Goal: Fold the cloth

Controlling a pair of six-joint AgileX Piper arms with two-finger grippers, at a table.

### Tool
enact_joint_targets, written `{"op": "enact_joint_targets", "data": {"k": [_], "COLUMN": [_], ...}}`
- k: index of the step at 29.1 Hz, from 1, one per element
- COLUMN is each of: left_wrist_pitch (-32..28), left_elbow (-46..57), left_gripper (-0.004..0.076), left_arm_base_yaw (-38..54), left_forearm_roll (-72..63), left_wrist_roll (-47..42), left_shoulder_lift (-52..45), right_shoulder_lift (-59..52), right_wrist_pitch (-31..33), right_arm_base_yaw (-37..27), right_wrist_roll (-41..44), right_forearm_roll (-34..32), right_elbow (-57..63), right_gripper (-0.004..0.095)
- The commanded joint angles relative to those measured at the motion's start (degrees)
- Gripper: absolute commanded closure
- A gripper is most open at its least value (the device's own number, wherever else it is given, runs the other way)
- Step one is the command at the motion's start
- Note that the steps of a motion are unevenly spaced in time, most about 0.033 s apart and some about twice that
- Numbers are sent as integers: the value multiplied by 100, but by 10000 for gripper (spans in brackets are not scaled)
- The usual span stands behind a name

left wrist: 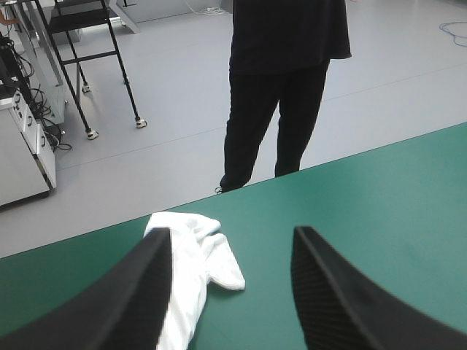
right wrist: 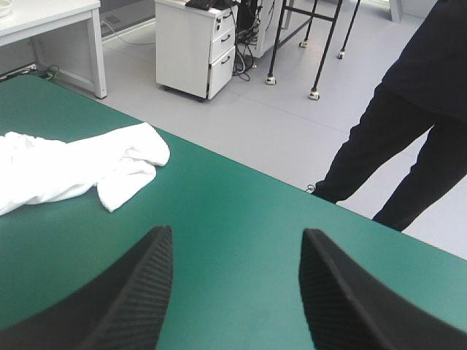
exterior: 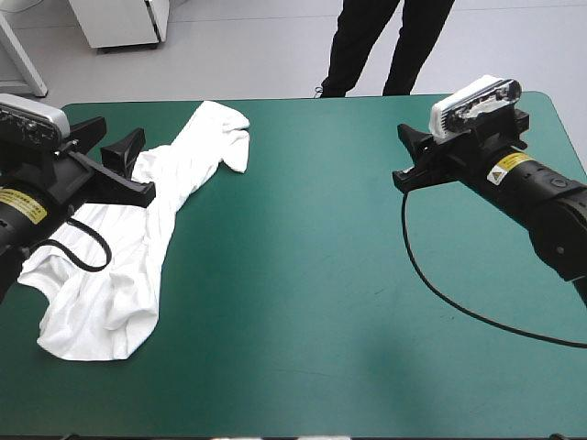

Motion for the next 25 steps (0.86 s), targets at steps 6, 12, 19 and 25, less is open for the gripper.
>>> {"op": "enact_joint_targets", "data": {"k": [6,12,19,25], "left_wrist_pitch": [-393,-595,-87,1860], "left_elbow": [-181,-181,-181,-793], "left_gripper": [360,360,360,360], "left_arm_base_yaw": [-39,-39,-39,-39], "left_forearm_roll": [-5,1,171,1798], "left_wrist_roll": [-69,-69,-21,-181], "left_shoulder_lift": [71,102,135,1148], "right_shoulder_lift": [83,72,72,342], "right_wrist_pitch": [-247,-872,-581,136], "right_arm_base_yaw": [0,0,0,-100], "right_wrist_roll": [-14,-14,-99,385], "right_forearm_roll": [330,344,254,-620], "right_elbow": [-155,-155,-155,-480], "right_gripper": [400,400,400,400]}}
